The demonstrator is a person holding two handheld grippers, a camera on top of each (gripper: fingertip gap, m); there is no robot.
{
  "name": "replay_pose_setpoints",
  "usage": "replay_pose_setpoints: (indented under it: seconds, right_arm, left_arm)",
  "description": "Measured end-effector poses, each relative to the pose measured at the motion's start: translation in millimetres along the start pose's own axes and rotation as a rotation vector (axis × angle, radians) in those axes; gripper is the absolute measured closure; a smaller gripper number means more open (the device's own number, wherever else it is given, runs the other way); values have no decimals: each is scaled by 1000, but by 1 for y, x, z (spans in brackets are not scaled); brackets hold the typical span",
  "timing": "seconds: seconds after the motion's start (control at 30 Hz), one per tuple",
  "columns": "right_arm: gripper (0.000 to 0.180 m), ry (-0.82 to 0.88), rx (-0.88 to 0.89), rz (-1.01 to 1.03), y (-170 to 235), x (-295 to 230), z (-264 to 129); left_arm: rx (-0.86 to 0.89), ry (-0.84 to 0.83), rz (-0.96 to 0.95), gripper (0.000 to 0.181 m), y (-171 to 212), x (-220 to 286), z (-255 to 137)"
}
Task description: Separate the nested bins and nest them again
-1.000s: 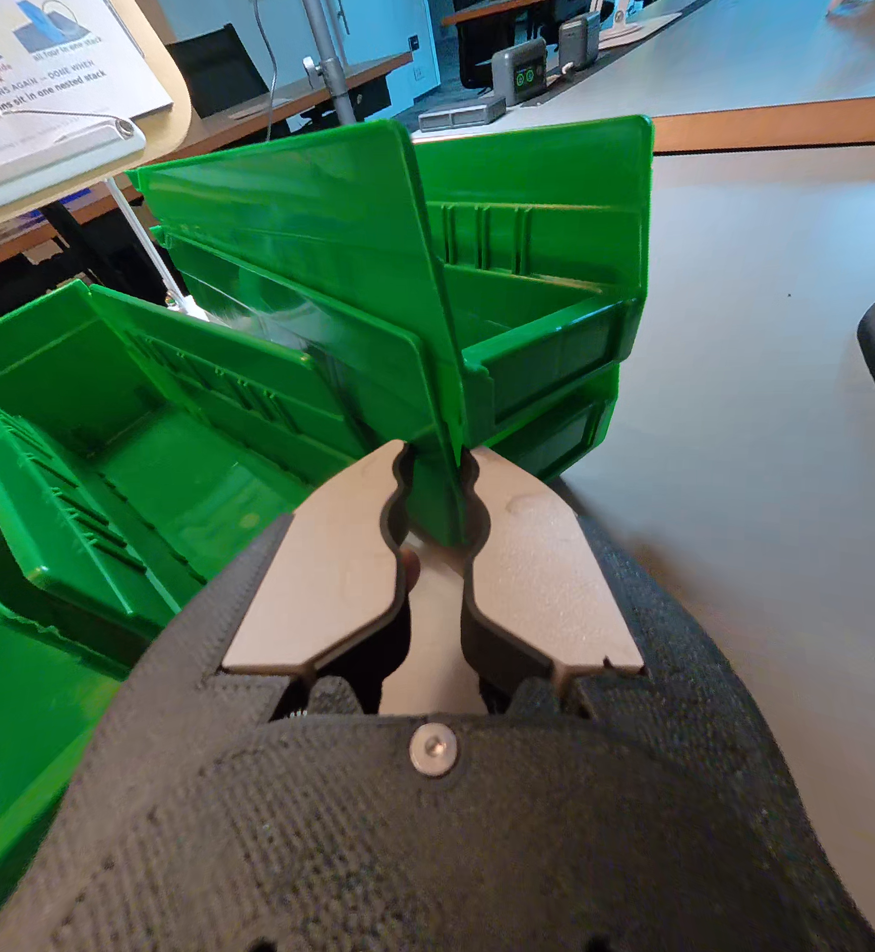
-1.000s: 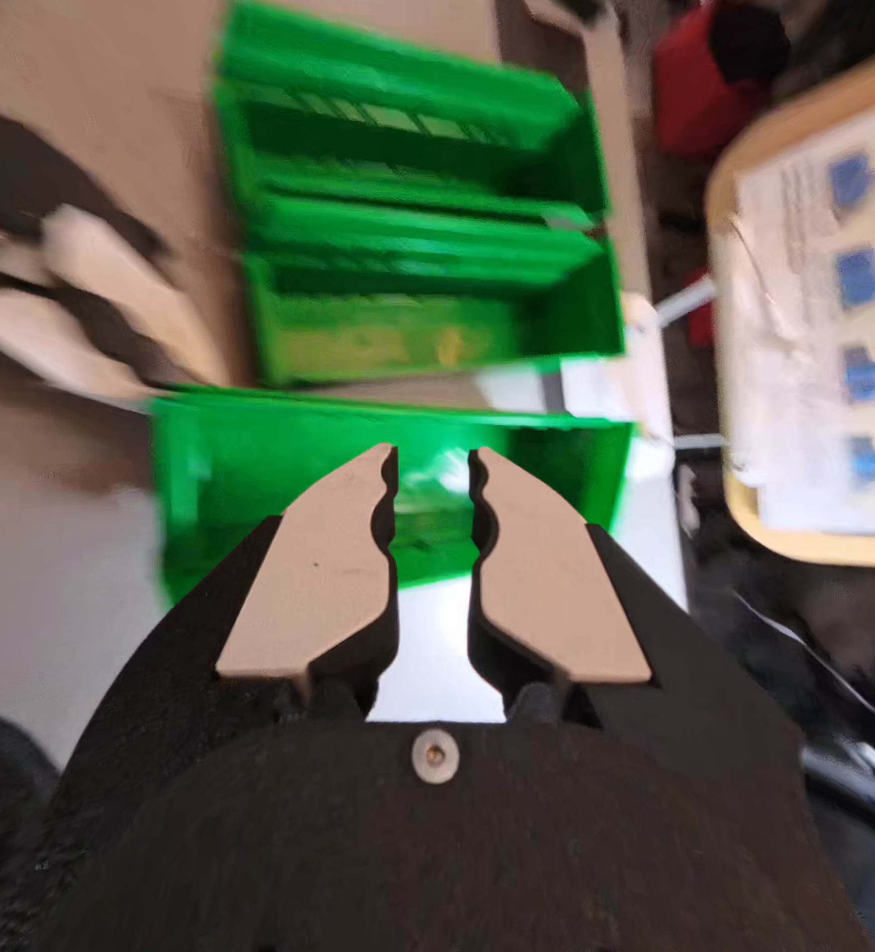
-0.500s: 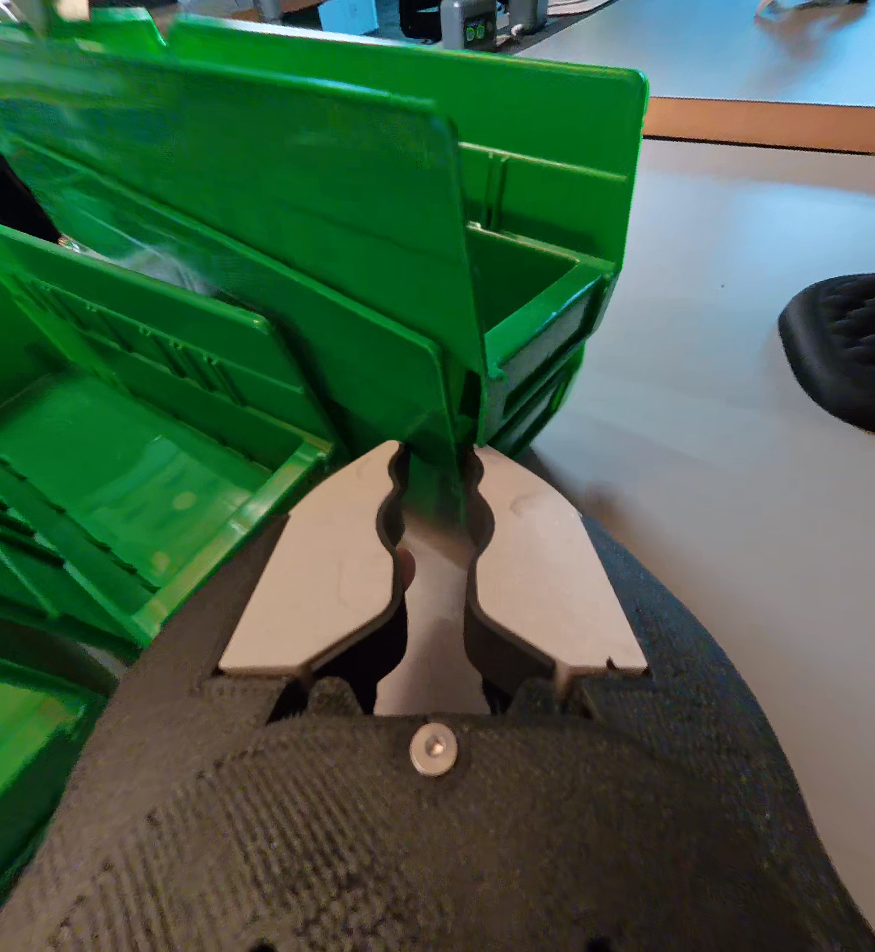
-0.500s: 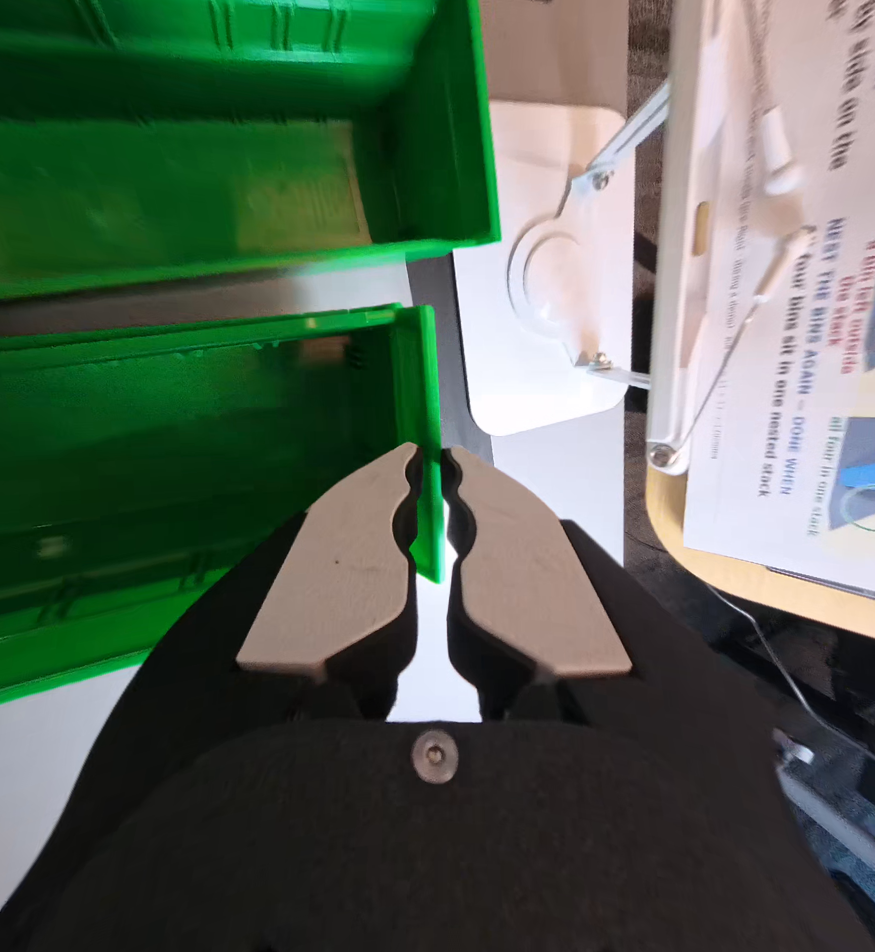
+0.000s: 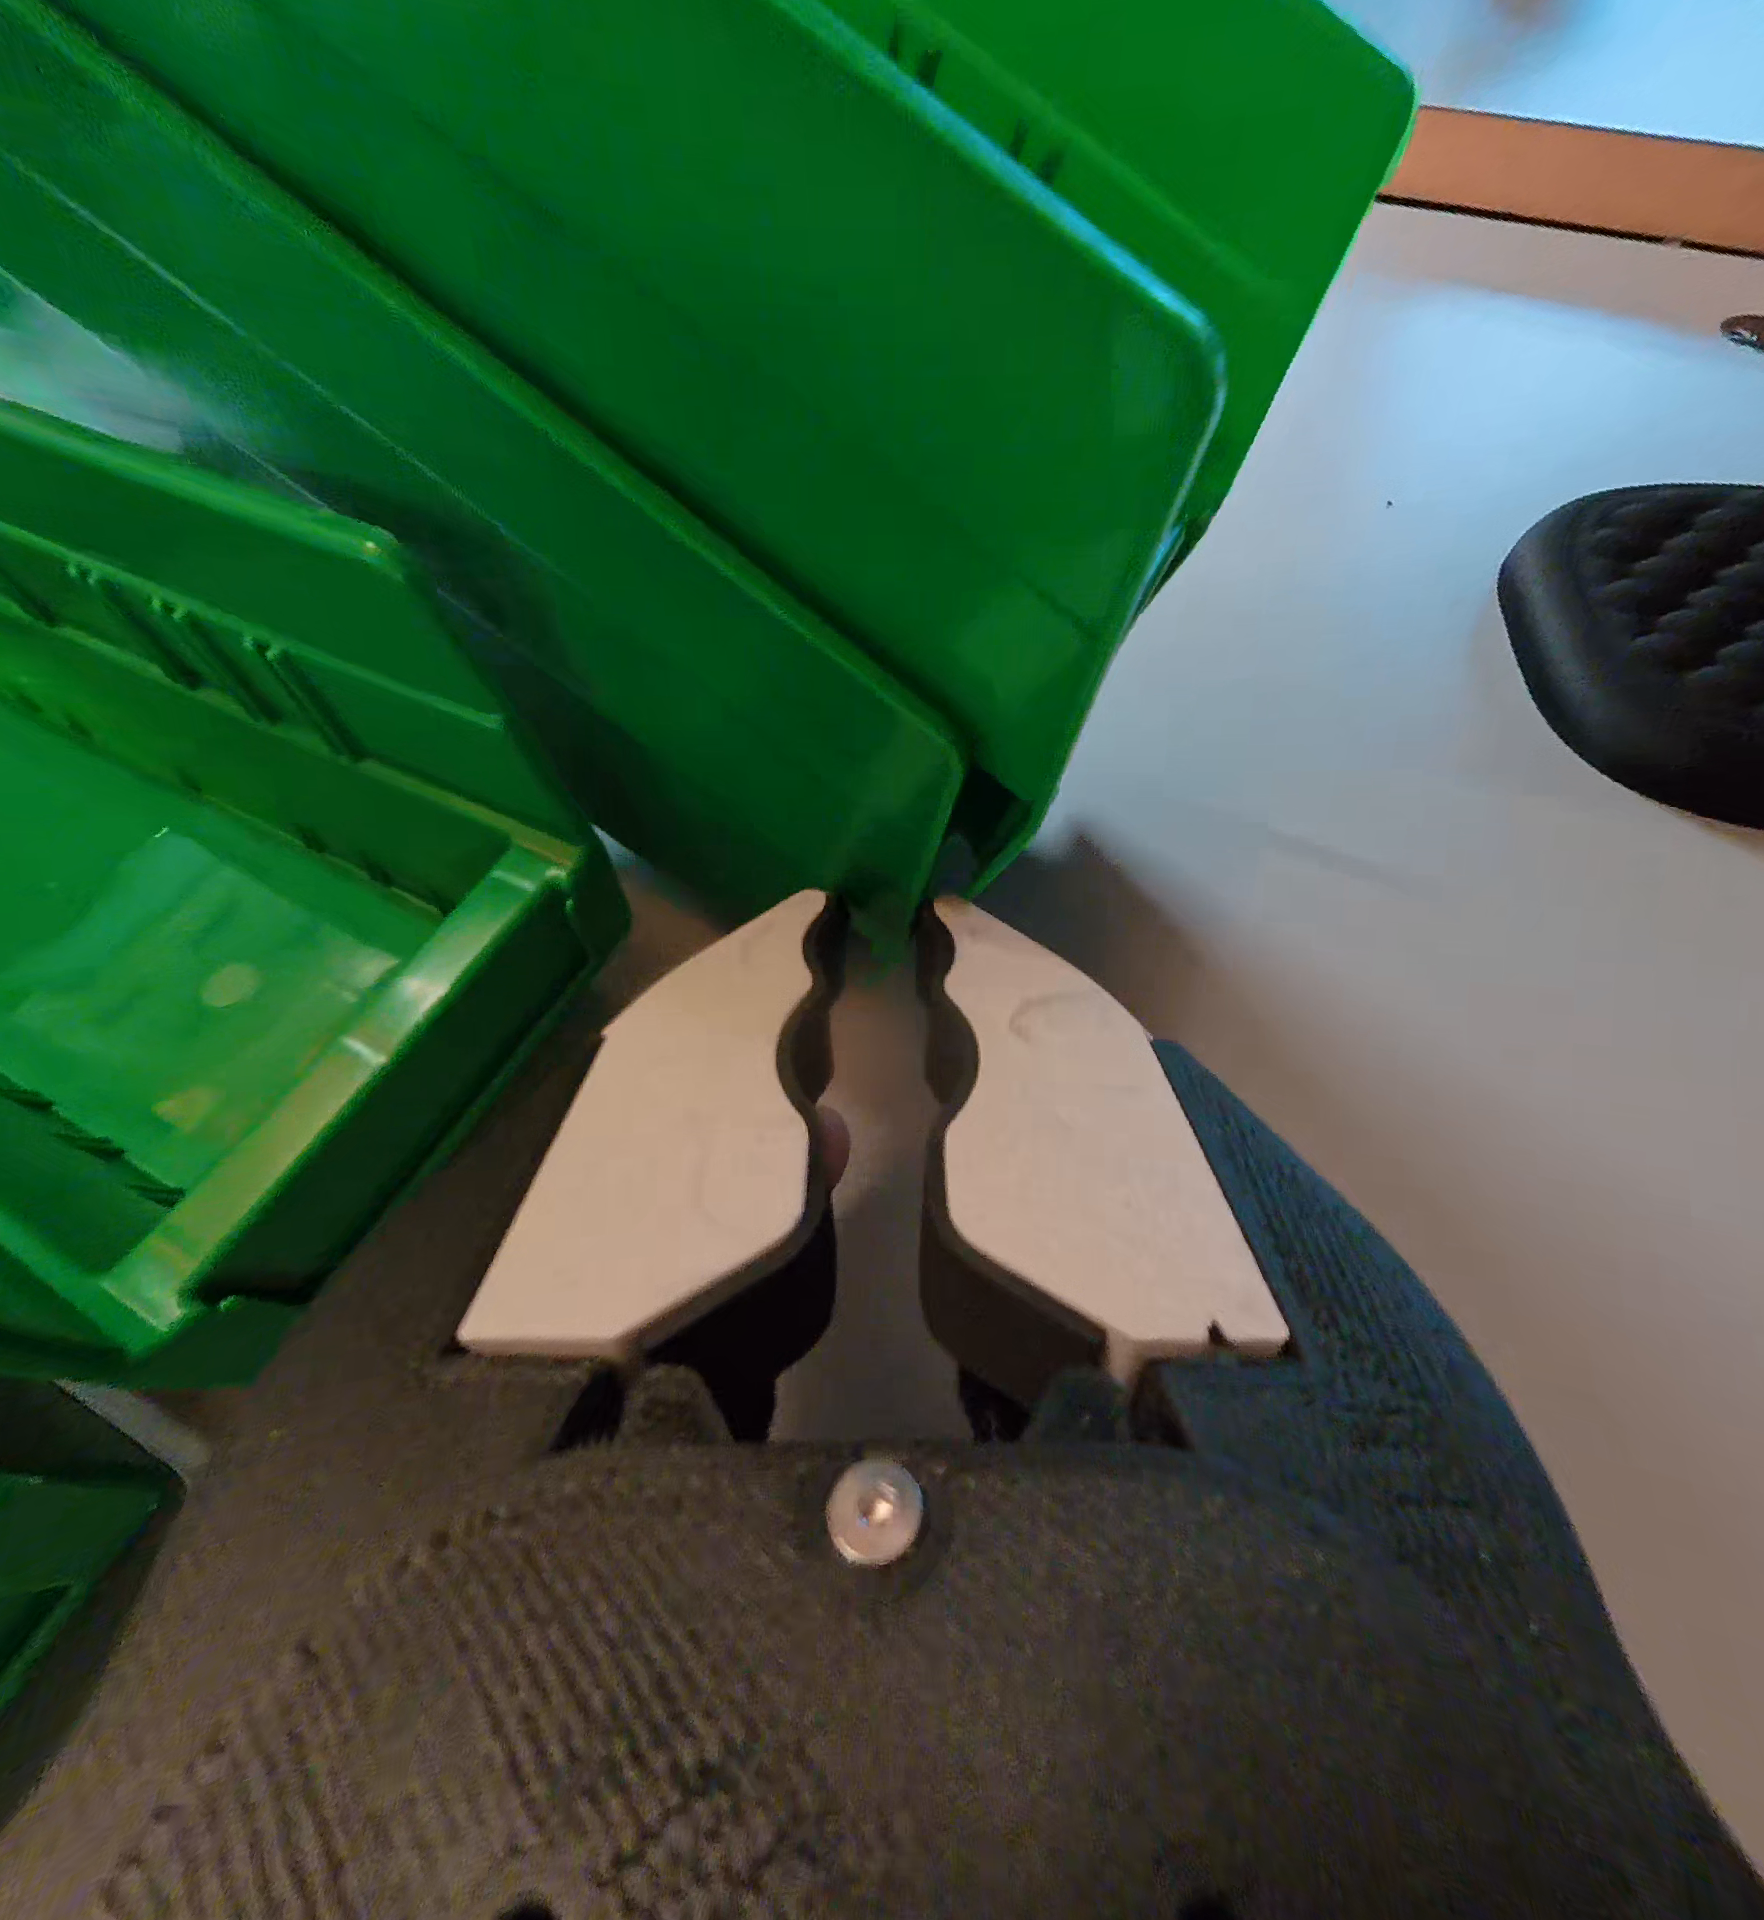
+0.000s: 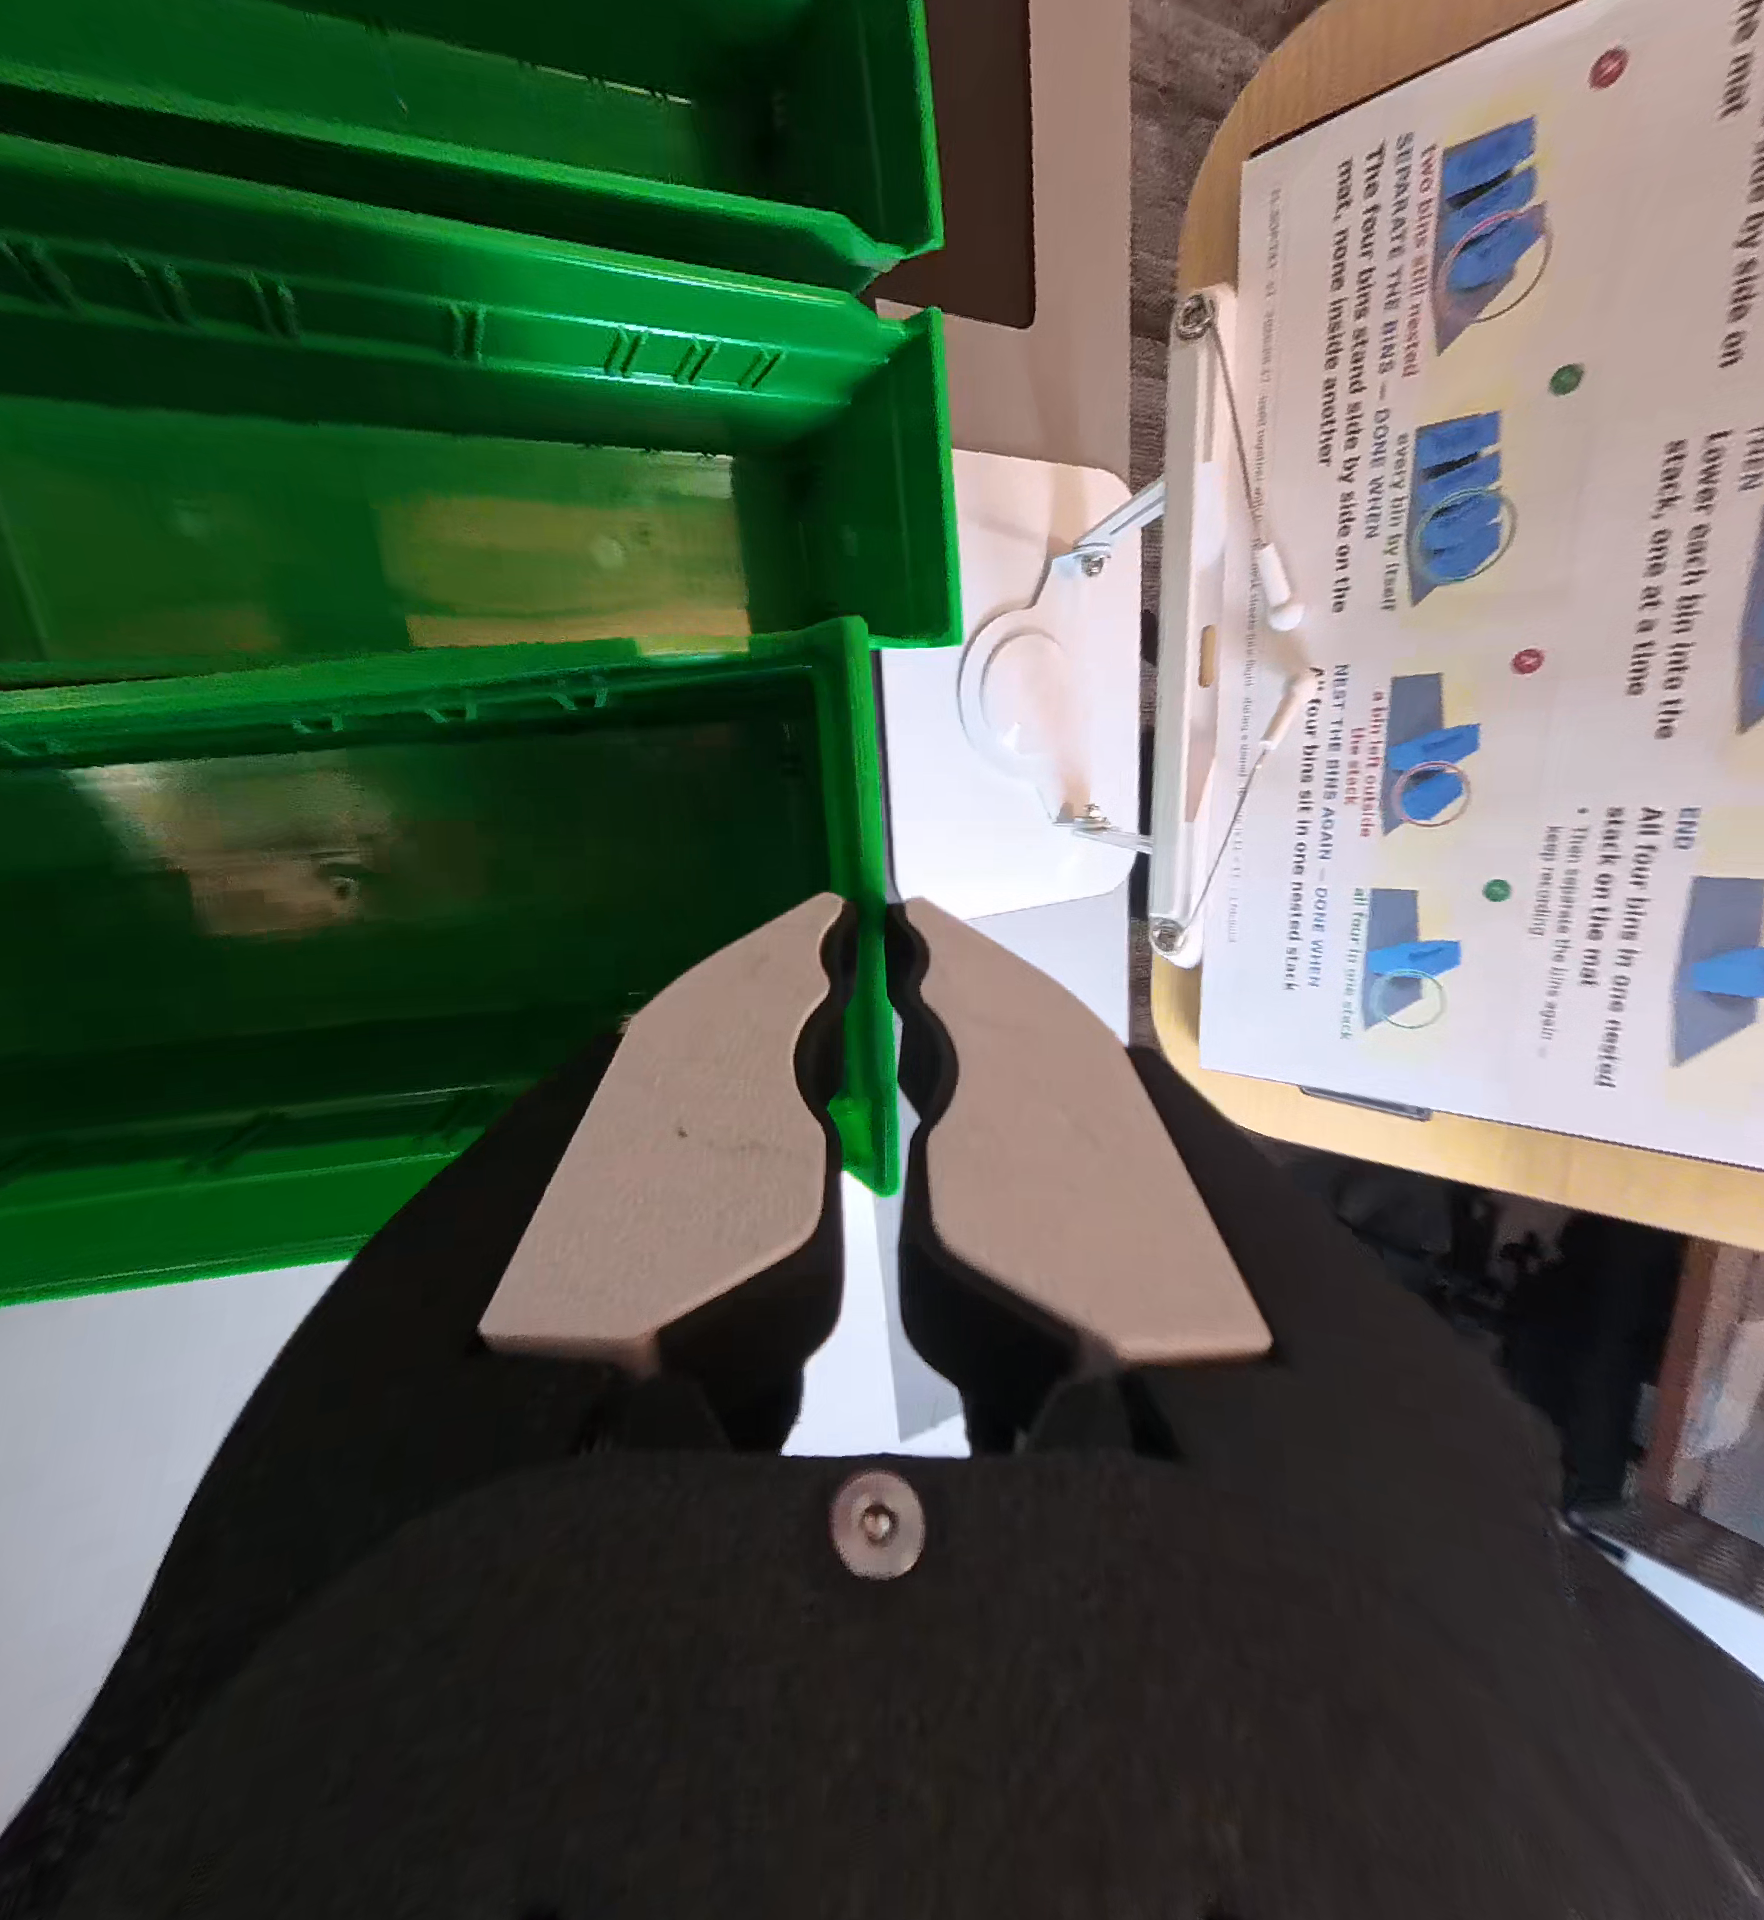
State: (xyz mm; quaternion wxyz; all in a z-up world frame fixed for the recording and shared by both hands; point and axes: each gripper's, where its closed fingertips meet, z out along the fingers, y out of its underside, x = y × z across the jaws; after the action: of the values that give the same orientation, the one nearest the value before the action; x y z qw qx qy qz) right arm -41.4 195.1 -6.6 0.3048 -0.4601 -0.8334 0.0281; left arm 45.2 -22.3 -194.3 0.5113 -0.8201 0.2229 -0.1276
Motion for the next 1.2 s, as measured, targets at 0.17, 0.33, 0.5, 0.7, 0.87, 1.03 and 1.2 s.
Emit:
replay_pose_setpoints:
  seconds: [0.17,0.33,0.5,0.7,0.87,1.03,1.2]
  right_arm:
    - [175,36,23,-3,0,3,-10]
    - [174,65,-28,-31,7,4,-14]
    - [174,88,7,-18,8,6,-12]
    - [174,126,32,-29,13,10,-5]
    - [174,152,27,-48,15,12,-4]
    - [174,165,32,-64,10,10,-7]
    - [174,186,43,-85,7,10,-11]
  left_arm:
    - [-3,17,-42,167,-2,-2,5]
    - [-6,61,-103,168,-4,0,7]
    - [33,106,-34,164,-15,3,-11]
    - [149,57,-43,158,-53,-24,-46]
    - [178,-61,-62,163,-75,-55,-48]
    - [140,-135,-58,163,-106,-86,-21]
    - [84,-143,-45,166,-107,-93,0]
